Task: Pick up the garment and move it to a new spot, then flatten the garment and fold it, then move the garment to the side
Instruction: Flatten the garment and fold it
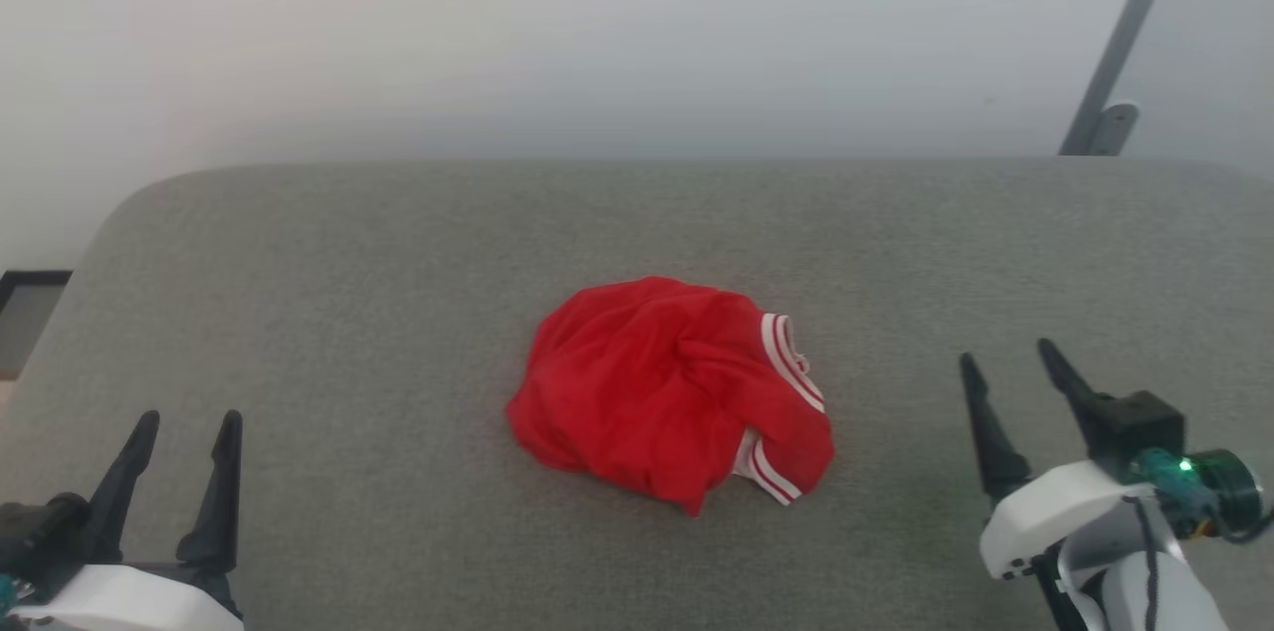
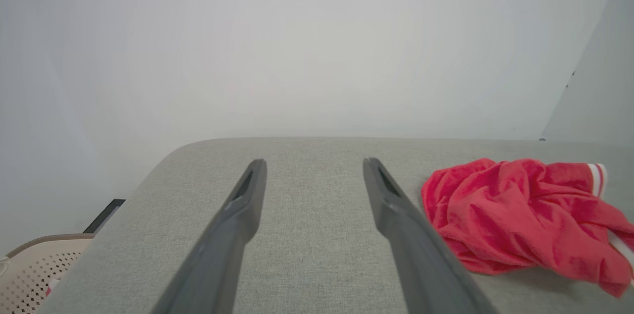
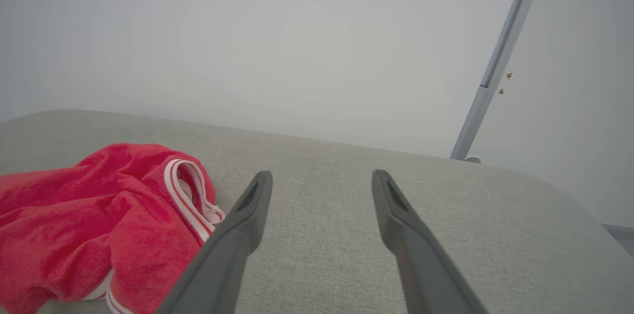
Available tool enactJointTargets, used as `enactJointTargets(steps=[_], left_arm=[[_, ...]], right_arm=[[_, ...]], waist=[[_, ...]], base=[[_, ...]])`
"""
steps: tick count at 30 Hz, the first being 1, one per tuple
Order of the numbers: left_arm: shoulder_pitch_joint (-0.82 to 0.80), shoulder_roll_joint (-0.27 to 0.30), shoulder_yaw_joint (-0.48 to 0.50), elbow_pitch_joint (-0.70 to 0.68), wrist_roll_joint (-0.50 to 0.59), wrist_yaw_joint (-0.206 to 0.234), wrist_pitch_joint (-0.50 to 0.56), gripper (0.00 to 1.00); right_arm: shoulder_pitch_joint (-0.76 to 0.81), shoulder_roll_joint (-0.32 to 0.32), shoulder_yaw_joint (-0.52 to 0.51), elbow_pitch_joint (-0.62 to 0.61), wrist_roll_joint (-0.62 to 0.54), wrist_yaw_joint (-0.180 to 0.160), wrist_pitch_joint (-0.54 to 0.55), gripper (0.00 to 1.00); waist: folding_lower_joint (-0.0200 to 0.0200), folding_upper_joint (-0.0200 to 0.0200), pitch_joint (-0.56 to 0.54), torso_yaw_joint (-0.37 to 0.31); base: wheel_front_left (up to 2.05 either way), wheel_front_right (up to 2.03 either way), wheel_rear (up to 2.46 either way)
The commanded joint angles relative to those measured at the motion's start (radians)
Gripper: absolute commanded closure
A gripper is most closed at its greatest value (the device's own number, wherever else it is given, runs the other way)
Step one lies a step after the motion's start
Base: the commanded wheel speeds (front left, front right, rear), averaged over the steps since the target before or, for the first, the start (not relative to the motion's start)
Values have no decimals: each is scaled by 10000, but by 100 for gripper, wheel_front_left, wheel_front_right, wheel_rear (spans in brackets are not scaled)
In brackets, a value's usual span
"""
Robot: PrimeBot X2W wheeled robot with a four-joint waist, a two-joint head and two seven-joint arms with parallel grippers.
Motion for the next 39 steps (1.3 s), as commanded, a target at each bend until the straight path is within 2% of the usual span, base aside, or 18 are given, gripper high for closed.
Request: enactJointTargets(steps=[1, 6, 15, 25, 26, 27, 33, 39], left_arm=[[-22, -75, 54, 24, 57, -60, -44, 0], [-246, -311, -34, 34, 272, -179, -44, 0], [-970, -873, -303, 331, 614, -534, -44, 0], [-1604, -1370, -313, 702, 960, -931, -45, 0], [-1633, -1405, -304, 744, 989, -963, -45, 0], [-1666, -1452, -289, 777, 1016, -992, -45, 0], [-1740, -1590, -101, 927, 1175, -1135, -45, 0], [-1559, -1610, 143, 977, 1228, -1178, -45, 0]], right_arm=[[-74, -64, 210, 32, 78, -7, 119, 0], [-406, -305, 954, 193, 476, -7, 613, 0], [-1164, -834, 2336, 1170, 1775, -7, 2286, 0], [-1857, -1048, 3069, 2554, 2688, -5, 3935, 0], [-1902, -1065, 3220, 2568, 2687, -4, 3916, 63], [-1930, -1093, 3401, 2559, 2741, -2, 3897, 100], [-2087, -1470, 3806, 2211, 2988, -5, 3497, 100], [-1967, -1697, 4387, 881, 3168, -5, 3344, 100]], waist=[[0, -1, 80, 128], [0, -1, 447, 493], [0, -1, 1273, 1332], [0, -1, 1911, 1957], [0, -1, 1940, 1992], [0, -1, 1963, 2020], [0, -1, 1959, 2035], [0, -1, 1804, 1880]], base=[[0, 0, 0], [0, 0, 0], [0, 0, 0], [0, 0, 0], [0, 0, 0], [0, 0, 0], [0, 0, 0], [0, 0, 0]])
